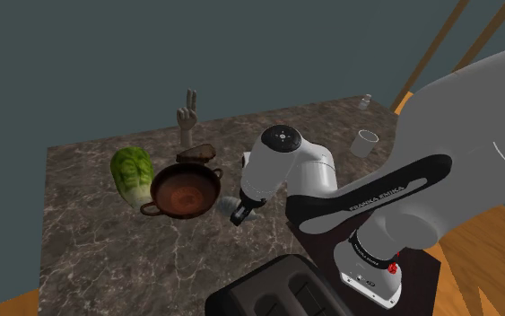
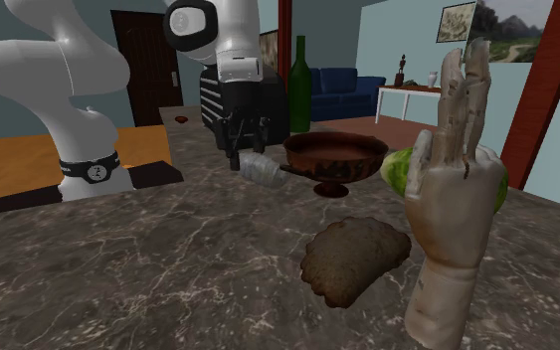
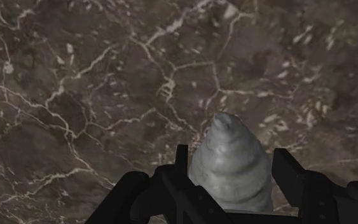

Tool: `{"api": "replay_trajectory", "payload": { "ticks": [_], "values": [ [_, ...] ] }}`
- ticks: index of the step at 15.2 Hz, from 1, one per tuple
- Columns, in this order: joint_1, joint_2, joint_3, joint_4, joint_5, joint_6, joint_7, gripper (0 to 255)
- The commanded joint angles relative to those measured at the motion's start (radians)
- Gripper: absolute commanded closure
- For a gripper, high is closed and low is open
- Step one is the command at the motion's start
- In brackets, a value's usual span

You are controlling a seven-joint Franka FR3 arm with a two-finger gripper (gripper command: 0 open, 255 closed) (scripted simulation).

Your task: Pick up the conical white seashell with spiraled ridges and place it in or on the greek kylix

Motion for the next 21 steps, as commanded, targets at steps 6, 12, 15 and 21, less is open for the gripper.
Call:
{"api": "replay_trajectory", "payload": {
  "ticks": [6, 12, 15, 21],
  "values": [
    [0.0, 0.0, 0.0, 0.0, 0.0, 0.0, 0.0, 255],
    [0.038, -0.069, -0.04, 0.023, 0.045, -0.087, -0.045, 255],
    [0.054, -0.106, -0.061, 0.04, 0.062, -0.139, -0.066, 255],
    [0.075, -0.169, -0.097, 0.08, 0.082, -0.239, -0.097, 255]
  ]
}}
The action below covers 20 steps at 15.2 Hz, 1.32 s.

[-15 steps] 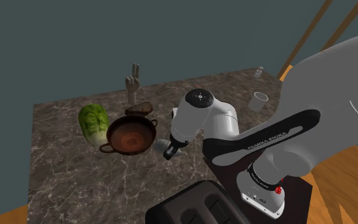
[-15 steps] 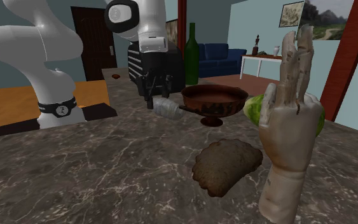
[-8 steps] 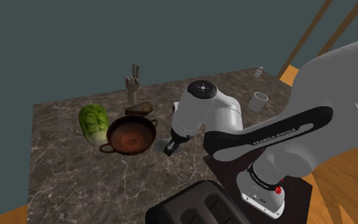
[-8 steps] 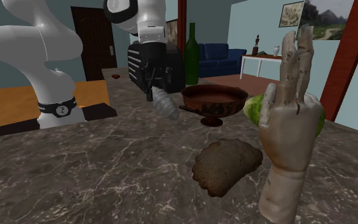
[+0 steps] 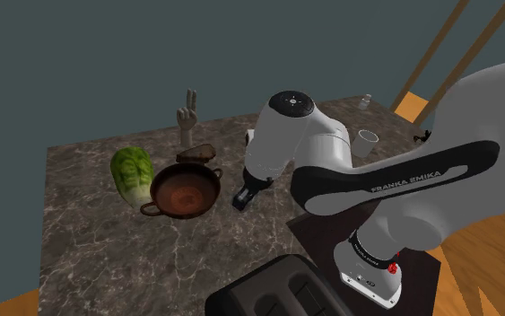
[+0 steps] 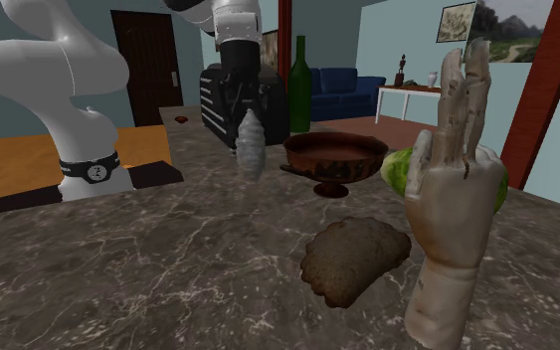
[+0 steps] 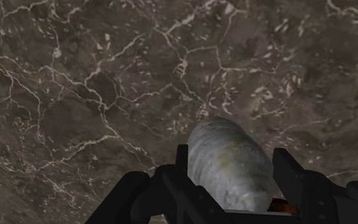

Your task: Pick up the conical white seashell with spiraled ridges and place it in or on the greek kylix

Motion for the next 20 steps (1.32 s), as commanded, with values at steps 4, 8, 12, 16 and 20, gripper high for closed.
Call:
{"api": "replay_trajectory", "payload": {
  "ticks": [4, 8, 12, 16, 20],
  "values": [
    [0.014, -0.047, -0.026, 0.036, 0.011, -0.082, -0.02, 255],
    [0.02, -0.076, -0.045, 0.07, 0.014, -0.144, -0.034, 255],
    [0.023, -0.1, -0.062, 0.108, 0.013, -0.205, -0.045, 255],
    [0.024, -0.118, -0.077, 0.149, 0.011, -0.263, -0.055, 255],
    [0.007, -0.081, -0.071, 0.207, -0.004, -0.284, -0.049, 255]
  ]
}}
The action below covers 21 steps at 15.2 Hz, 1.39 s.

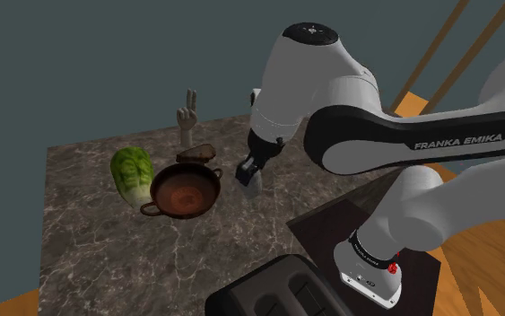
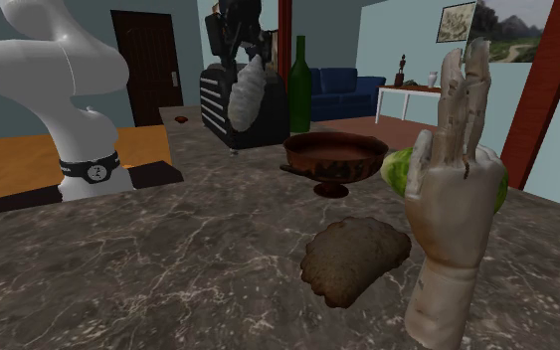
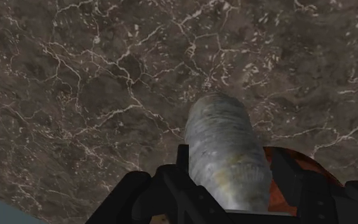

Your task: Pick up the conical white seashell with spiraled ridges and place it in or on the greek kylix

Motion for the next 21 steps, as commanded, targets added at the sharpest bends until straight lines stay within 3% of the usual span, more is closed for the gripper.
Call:
{"api": "replay_trajectory", "payload": {
  "ticks": [1, 7, 12, 21],
  "values": [
    [-0.027, 0.071, 0.022, 0.059, -0.023, 0.011, 0.018, 255],
    [-0.119, 0.343, 0.114, 0.293, -0.153, 0.026, 0.114, 255],
    [-0.144, 0.604, 0.175, 0.537, -0.327, -0.022, 0.228, 255],
    [-0.135, 0.649, 0.17, 0.458, -0.374, 0.086, 0.274, 255]
  ]
}}
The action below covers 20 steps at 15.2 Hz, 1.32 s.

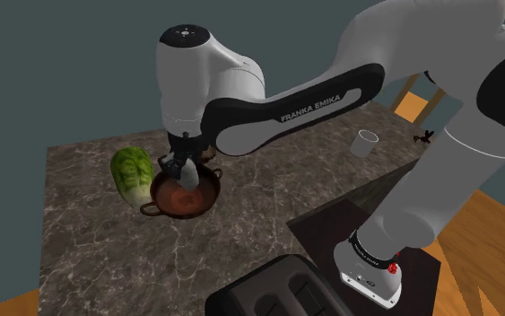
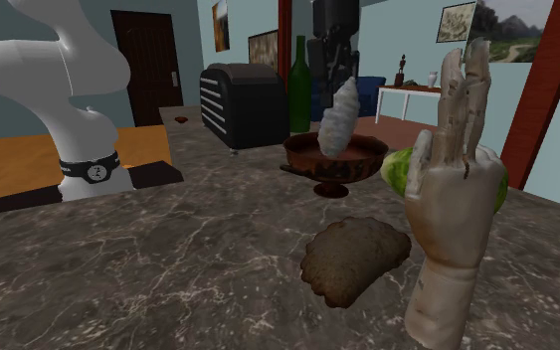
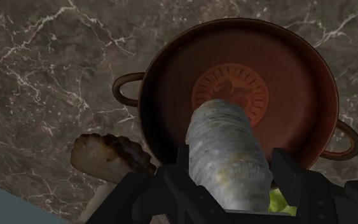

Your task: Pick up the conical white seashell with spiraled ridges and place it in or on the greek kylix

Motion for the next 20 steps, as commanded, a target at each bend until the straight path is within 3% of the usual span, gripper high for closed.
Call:
{"api": "replay_trajectory", "payload": {
  "ticks": [1, 5, 12, 13, 18, 20],
  "values": [
    [0.002, 0.013, -0.001, -0.015, -0.014, 0.024, 0.013, 255],
    [0.005, 0.039, -0.003, -0.042, -0.043, 0.067, 0.038, 255],
    [0.005, 0.039, -0.003, -0.042, -0.043, 0.067, 0.038, 255],
    [0.005, 0.039, -0.003, -0.042, -0.043, 0.068, 0.038, 0],
    [0.005, 0.039, -0.003, -0.042, -0.043, 0.067, 0.038, 0],
    [0.003, -0.001, 0.004, -0.014, -0.003, 0.012, 0.012, 0]
  ]
}}
